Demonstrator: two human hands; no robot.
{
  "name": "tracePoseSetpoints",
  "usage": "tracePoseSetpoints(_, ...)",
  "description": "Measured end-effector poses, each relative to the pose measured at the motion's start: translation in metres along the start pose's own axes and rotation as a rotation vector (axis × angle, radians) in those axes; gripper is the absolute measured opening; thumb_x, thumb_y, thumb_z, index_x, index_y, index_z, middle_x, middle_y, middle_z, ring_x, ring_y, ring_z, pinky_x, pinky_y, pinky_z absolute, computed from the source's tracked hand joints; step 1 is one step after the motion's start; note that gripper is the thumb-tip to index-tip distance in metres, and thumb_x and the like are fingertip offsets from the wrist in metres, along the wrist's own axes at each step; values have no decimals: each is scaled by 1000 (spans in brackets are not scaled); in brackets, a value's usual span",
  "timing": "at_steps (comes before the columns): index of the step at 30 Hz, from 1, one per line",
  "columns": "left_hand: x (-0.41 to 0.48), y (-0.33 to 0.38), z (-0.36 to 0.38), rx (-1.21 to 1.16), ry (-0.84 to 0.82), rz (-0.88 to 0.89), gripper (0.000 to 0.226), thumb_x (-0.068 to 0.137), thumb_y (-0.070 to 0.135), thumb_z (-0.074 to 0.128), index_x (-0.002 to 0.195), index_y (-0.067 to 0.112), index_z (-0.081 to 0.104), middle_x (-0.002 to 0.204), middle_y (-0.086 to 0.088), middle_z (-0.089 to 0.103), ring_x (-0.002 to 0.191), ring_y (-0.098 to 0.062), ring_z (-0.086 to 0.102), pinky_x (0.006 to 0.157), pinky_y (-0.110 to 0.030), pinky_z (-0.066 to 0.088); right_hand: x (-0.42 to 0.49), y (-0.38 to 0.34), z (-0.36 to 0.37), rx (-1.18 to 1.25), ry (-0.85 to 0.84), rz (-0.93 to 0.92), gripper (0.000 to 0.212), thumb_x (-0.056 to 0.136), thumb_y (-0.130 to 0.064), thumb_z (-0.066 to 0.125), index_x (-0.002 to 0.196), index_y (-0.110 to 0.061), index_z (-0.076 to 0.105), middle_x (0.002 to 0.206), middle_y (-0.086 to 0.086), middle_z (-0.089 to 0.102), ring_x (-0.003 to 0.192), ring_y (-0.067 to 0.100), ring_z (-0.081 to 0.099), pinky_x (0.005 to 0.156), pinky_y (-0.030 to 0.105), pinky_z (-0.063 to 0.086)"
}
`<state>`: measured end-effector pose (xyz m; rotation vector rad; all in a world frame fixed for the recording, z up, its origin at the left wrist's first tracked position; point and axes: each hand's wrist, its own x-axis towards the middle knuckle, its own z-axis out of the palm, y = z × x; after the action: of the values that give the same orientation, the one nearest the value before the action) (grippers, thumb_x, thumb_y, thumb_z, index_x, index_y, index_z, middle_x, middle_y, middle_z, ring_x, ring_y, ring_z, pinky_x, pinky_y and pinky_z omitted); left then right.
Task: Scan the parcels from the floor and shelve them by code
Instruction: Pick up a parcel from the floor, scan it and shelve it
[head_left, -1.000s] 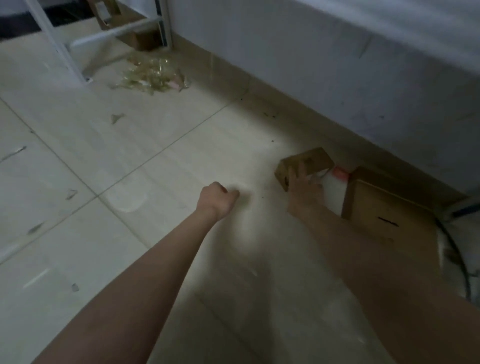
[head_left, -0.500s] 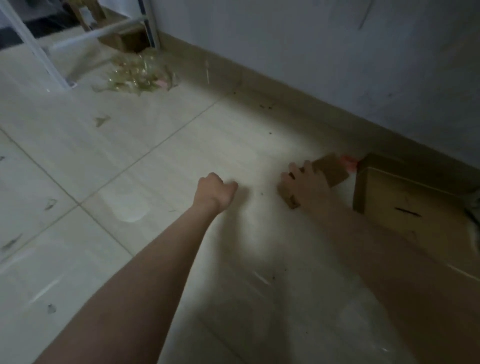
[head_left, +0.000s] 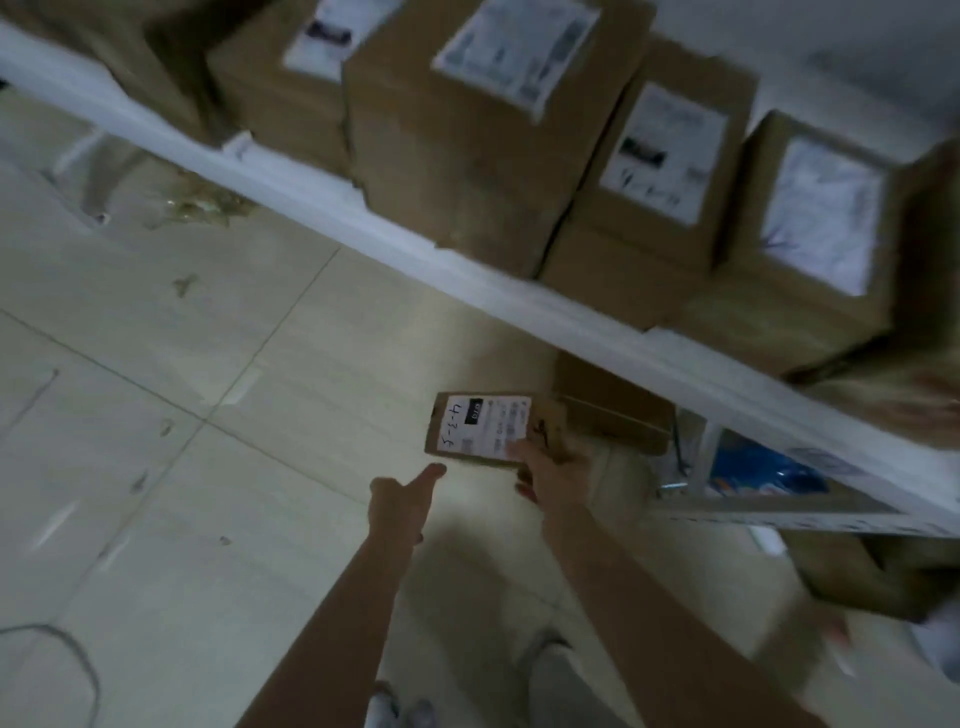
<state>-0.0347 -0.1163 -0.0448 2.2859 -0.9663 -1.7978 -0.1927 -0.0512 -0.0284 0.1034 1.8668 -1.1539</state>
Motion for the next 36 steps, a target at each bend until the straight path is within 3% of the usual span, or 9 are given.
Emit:
tracePoseSetpoints(2, -54, 0, -5, -34, -64, -43, 83, 78, 53, 79, 130, -5, 50, 120, -21, 59, 99, -31, 58, 59, -35, 53, -62, -6, -27, 179, -41, 151, 30, 75, -20, 83, 101, -7, 73, 95, 12, 73, 81, 21, 66, 77, 35, 59)
tracePoseSetpoints(5, -135, 11, -17, -148, -176, -64, 55, 84, 46, 76, 108, 1, 55, 95, -11, 52, 97, -30, 54, 80, -46, 55, -147, -14, -64, 363, -73, 230, 28, 82, -28, 77, 102, -9, 72, 98, 13, 72, 92, 27, 66, 88, 39, 56)
tracePoseSetpoints(7, -183, 19, -25, -186, -265, -51, 45, 86, 43, 74, 106, 6, 56, 104, -11, 57, 104, -28, 58, 92, -48, 54, -192, -19, -84, 465, -45, 265, 29, 85, -30, 72, 107, -10, 67, 105, 14, 69, 102, 31, 64, 94, 44, 53)
tracePoseSetpoints(11, -267, 22, -30, -213, -444, 18, 51, 88, 34, 73, 130, 9, 59, 117, -11, 71, 109, -28, 66, 84, -38, 57, -271, -23, -120, 665, 86, 296, 60, 64, -43, 84, 114, -14, 69, 110, 13, 71, 104, 30, 66, 83, 39, 55)
tracePoseSetpoints(21, -476, -9, 18, -123, -544, 121, 55, 78, 10, 80, 128, 3, 59, 113, -18, 71, 95, -29, 73, 70, -34, 61, -411, -33, -241, 1069, 314, 160, 38, 89, -44, 65, 111, -13, 66, 100, 10, 68, 97, 25, 64, 89, 38, 51)
tracePoseSetpoints(24, -522, -19, 40, -127, -575, 188, 71, 69, 7, 86, 131, 10, 51, 119, -17, 69, 98, -30, 73, 71, -39, 63, -433, -38, -286, 1068, 381, 99, 43, 89, -44, 66, 119, -13, 63, 105, 11, 67, 98, 26, 64, 87, 36, 53)
tracePoseSetpoints(28, -572, -22, 72, -111, -640, 277, 68, 73, 2, 82, 132, 12, 50, 120, -12, 69, 101, -26, 72, 71, -34, 63, -447, -53, -351, 939, 549, 13, 40, 87, -36, 71, 117, -13, 63, 103, 7, 68, 88, 21, 65, 74, 31, 56)
tracePoseSetpoints(33, -612, -19, 108, -157, -644, 309, 74, 74, 8, 84, 137, 19, 47, 121, -9, 69, 102, -25, 72, 78, -41, 63, -466, -62, -437, 445, 1045, -166, 34, 82, -23, 74, 112, -12, 61, 108, 3, 62, 99, 21, 61, 81, 34, 50)
tracePoseSetpoints(36, -631, -21, 127, -186, -638, 297, 75, 77, 12, 82, 141, 24, 44, 121, -9, 69, 103, -28, 71, 76, -43, 63, -468, -64, -493, 197, 1225, -154, 41, 78, -16, 72, 115, -8, 58, 116, 11, 57, 108, 29, 55, 85, 40, 46)
